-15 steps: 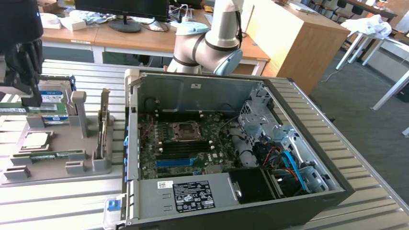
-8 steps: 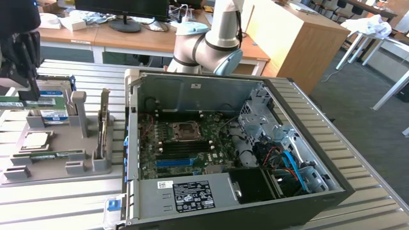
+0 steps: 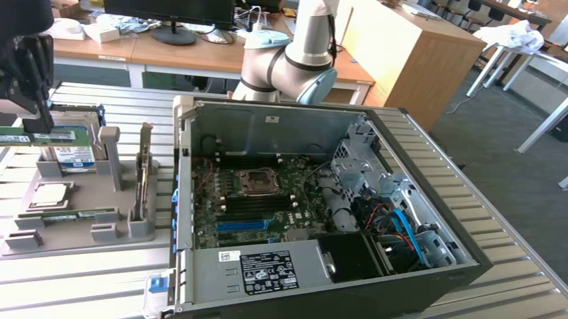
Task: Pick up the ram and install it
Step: 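Pick up the ram and move it above insertion slot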
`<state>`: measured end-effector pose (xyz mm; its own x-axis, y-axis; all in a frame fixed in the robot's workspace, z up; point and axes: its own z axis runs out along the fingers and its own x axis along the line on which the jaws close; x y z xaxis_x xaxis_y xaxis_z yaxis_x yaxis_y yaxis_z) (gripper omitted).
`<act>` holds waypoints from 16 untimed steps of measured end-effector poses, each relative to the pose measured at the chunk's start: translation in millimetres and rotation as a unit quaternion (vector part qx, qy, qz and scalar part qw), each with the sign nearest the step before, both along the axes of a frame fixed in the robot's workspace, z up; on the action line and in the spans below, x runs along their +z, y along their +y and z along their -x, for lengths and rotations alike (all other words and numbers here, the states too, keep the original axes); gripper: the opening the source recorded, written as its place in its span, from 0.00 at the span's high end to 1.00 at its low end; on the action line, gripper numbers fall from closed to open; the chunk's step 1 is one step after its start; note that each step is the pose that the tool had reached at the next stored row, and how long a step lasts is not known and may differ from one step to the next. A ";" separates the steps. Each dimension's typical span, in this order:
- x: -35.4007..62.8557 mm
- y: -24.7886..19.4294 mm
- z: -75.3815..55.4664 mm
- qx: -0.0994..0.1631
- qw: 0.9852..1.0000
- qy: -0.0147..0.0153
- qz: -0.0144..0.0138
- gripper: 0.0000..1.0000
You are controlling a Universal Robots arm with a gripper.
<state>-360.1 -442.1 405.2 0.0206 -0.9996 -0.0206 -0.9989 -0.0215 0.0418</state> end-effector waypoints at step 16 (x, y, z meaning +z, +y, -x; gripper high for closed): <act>0.2 0.0 -14.0 0.000 1.000 0.000 0.000 0.89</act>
<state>-346.1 -442.1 405.4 0.0206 -0.9996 -0.0204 -0.9989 -0.0215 0.0423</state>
